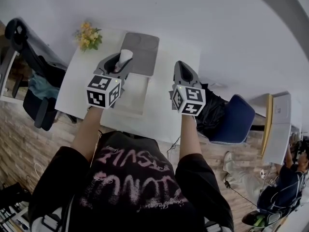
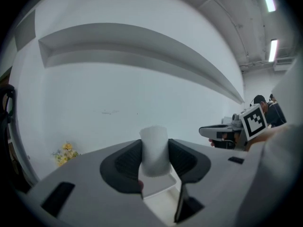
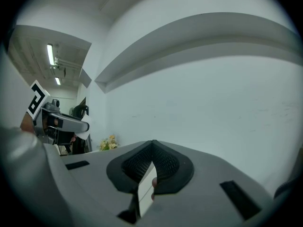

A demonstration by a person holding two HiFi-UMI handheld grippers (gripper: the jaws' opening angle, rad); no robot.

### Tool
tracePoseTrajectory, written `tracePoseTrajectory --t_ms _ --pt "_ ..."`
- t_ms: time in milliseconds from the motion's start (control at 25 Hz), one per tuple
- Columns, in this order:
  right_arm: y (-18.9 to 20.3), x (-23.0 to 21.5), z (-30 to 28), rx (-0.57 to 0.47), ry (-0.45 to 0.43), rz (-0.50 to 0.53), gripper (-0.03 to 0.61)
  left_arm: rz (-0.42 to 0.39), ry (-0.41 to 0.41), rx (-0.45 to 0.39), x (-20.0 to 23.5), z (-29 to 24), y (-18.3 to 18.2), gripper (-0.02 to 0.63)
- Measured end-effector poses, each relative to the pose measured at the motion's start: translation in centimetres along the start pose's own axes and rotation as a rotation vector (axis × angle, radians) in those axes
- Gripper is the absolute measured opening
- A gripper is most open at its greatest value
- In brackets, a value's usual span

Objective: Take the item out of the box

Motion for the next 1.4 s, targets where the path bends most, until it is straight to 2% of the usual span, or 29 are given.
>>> tracePoseTrajectory --t_ms 320,600,1400 --pt "-0.3 0.0 0.4 -0.019 0.018 -0.014 0.009 -0.033 0.008 -0.031 0.0 -0.3 -1.1 0.176" --pt "-0.8 0.2 0.5 -0.037 0.021 -0.023 0.009 -0.009 0.001 -0.053 0.2 -0.4 -1.7 0.176" --pt "-1.6 0.3 0.2 -0.043 0.022 0.0 0.009 -0.035 -0.004 -0.083 0.8 0.1 -2.5 0.175"
Point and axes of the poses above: the fingertips, and each gripper's own axes: z backward along the fingers, x to its left, y out of its underside, the point moved 7 cm from there along z, backward along the fingers, and after that the axes turned 11 degrees about -x, right-handed, at the moved point
